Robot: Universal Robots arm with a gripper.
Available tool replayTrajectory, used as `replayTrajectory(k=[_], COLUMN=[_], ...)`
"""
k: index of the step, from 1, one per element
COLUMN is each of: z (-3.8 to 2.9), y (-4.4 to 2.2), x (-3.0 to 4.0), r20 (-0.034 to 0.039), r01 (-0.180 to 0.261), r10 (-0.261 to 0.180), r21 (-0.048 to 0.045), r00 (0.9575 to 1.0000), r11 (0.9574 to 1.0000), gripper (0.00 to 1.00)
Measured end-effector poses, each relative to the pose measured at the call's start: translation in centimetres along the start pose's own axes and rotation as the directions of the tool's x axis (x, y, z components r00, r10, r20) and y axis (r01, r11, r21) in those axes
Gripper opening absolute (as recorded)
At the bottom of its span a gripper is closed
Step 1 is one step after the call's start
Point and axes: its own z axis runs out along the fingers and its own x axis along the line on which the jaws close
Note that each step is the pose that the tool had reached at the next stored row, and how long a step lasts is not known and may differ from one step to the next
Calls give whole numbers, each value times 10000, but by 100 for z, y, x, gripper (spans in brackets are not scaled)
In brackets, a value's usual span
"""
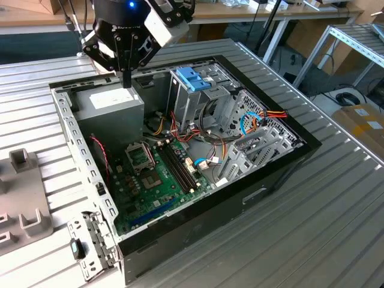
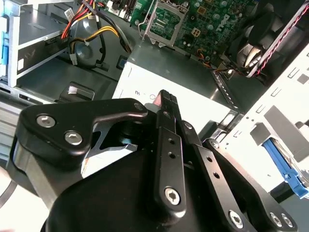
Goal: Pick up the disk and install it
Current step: 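Reach for the disk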
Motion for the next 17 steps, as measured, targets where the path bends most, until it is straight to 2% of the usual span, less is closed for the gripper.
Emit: replayTrajectory(k=[17], z=[-2], y=[-5], x=[60], r20=[0], r01=[0], r10=[0], r21=[0], r00=[10000], r11=[10000], gripper=[10])
